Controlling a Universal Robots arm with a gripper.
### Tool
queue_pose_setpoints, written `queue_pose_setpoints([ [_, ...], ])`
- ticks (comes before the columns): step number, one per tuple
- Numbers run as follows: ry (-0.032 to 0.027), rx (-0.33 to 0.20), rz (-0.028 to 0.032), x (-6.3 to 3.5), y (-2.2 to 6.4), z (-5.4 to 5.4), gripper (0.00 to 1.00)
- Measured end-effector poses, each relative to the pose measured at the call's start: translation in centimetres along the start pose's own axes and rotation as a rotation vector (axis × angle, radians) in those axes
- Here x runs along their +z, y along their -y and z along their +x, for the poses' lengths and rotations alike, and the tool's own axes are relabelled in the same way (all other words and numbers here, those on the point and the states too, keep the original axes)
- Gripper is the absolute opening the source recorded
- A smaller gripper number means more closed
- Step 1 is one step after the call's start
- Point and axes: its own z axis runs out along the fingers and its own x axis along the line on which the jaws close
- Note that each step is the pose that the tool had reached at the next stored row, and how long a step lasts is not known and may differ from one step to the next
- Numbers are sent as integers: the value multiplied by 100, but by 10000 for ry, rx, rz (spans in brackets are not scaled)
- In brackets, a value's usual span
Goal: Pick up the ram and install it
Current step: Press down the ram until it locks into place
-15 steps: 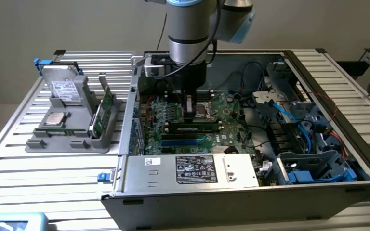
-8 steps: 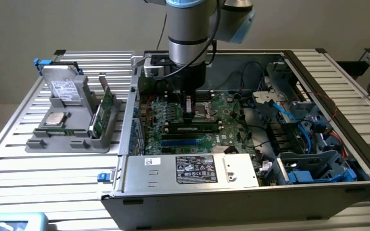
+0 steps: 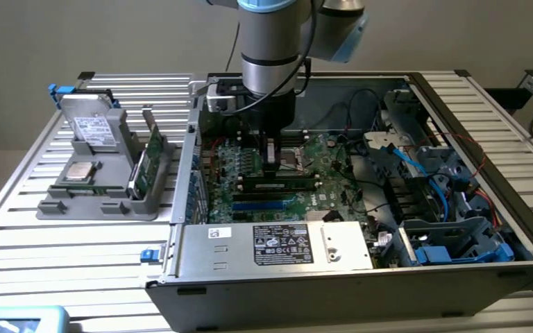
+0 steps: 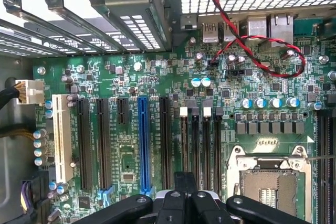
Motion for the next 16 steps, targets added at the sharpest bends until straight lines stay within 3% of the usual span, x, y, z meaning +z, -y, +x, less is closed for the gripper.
queue_pose_setpoints([
  [16,120,4,-6,34,-11,-8,11],
])
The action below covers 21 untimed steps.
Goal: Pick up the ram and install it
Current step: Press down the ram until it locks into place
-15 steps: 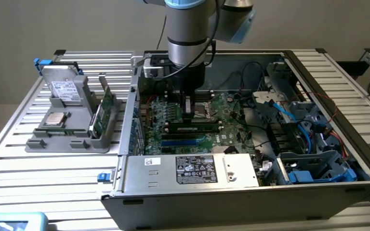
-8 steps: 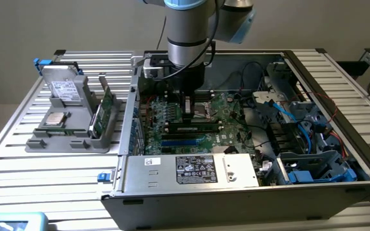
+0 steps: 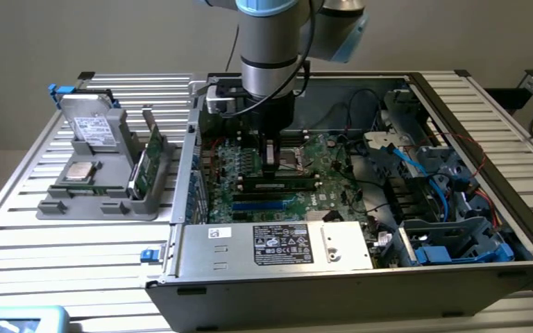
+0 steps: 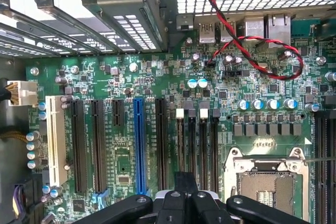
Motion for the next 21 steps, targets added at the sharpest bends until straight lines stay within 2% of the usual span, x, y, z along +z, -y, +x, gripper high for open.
queue_pose_setpoints([
  [21,-2,0,-3,76,-3,-3,11],
])
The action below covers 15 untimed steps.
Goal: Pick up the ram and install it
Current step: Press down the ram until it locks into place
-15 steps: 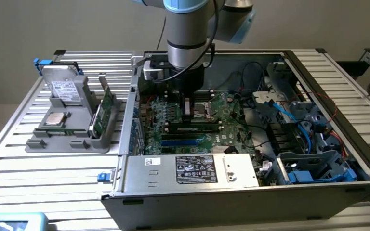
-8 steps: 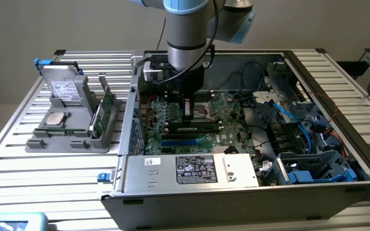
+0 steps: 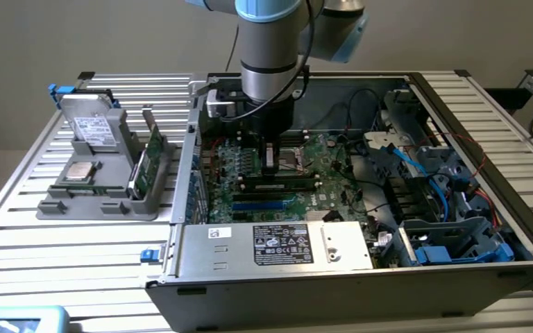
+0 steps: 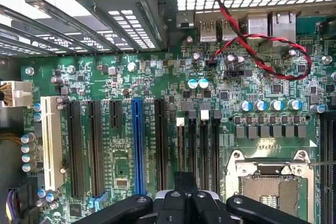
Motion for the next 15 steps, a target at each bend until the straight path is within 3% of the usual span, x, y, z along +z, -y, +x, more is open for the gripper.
queue_pose_setpoints([
  [2,18,1,11,-13,1,-1,11],
  [6,7,0,3,-163,18,10,11],
  [15,4,0,0,-268,201,10,11],
])
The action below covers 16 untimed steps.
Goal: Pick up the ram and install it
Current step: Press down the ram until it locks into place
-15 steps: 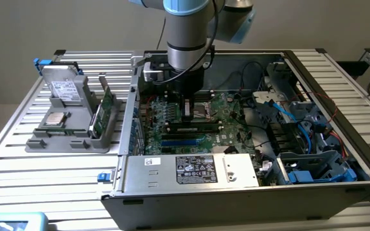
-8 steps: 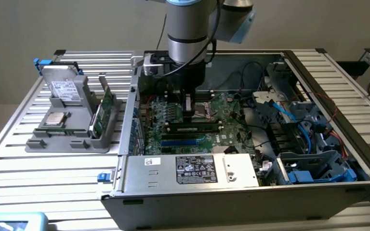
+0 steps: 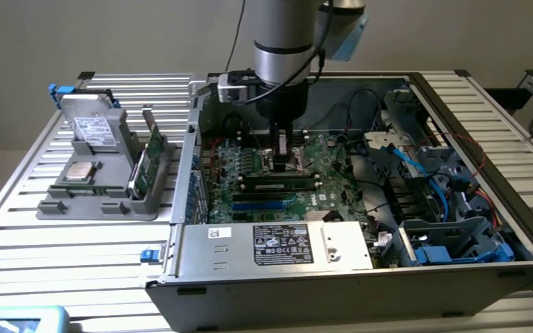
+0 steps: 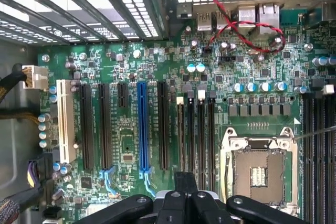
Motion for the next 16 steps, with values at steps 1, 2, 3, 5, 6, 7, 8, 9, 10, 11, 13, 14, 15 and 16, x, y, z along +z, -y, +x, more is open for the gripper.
queue_pose_setpoints([
  [1,1,1,-1,-5,21,0,11],
  [2,0,0,-2,-11,43,1,11],
  [3,1,0,-5,-15,67,1,11],
  [5,4,-1,-11,-16,112,3,11],
  [6,2,0,-15,-16,129,4,11],
  [7,1,-1,-19,-16,140,4,11],
  [8,-1,-2,-34,-16,145,5,11],
  [9,-2,-2,-36,-17,144,5,11],
  [10,-1,-2,-36,-16,144,5,11],
  [11,-2,-2,-37,-16,144,5,11],
  [13,-1,-2,-37,-16,144,5,11],
  [14,-1,-2,-37,-16,144,5,11],
  [15,-1,-2,-37,-16,145,5,11],
  [16,-1,-2,-36,-16,145,5,11],
])
